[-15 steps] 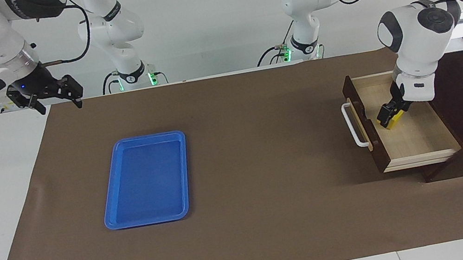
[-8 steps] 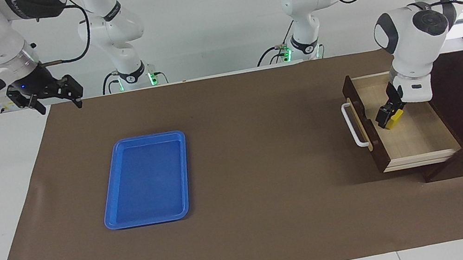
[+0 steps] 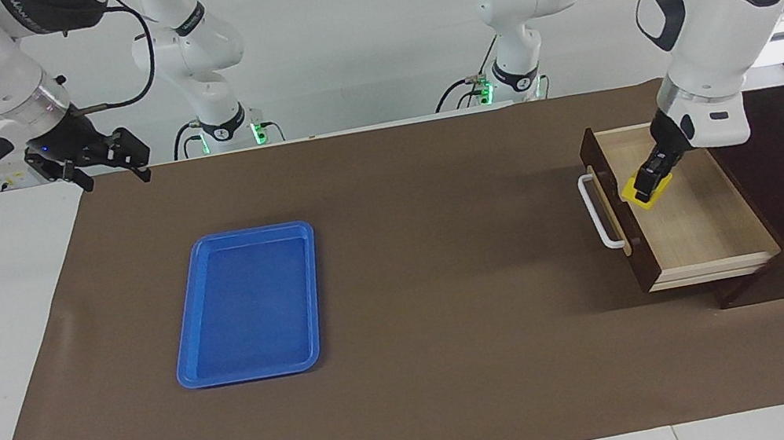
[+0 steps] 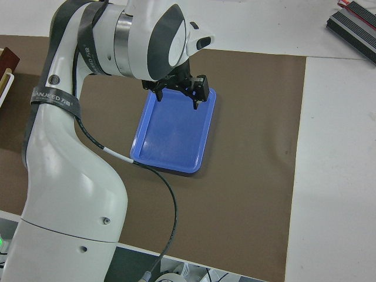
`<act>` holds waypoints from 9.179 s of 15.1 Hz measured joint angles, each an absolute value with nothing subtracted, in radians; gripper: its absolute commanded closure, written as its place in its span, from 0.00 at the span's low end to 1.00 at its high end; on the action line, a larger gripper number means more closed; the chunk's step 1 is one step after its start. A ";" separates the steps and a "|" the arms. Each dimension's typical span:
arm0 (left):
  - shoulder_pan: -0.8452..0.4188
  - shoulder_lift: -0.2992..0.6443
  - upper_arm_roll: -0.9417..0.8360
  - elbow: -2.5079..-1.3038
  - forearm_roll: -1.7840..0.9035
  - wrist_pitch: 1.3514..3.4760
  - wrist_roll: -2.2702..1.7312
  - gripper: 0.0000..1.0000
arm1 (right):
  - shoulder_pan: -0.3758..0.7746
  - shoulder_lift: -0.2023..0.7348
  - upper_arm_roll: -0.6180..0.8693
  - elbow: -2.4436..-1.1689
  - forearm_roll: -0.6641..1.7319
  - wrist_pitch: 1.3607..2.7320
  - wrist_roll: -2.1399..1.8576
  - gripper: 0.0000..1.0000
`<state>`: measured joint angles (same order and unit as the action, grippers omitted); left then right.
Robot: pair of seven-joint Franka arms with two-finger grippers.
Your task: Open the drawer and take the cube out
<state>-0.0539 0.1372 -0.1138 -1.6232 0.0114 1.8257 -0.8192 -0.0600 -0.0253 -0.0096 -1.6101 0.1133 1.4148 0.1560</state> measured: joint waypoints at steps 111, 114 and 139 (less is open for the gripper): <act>0.209 0.126 -0.113 -1.897 0.490 2.235 -0.094 0.00 | -0.019 0.475 -0.011 -1.684 0.803 1.931 0.920 0.00; 0.182 0.122 -0.114 -1.843 0.321 2.119 -0.080 0.00 | -0.019 0.378 -0.010 -1.635 0.658 1.846 0.930 0.00; -0.008 0.038 -0.103 -1.615 -0.013 1.494 -0.261 0.00 | -0.088 -0.006 0.044 -1.608 -0.037 1.467 -0.086 0.00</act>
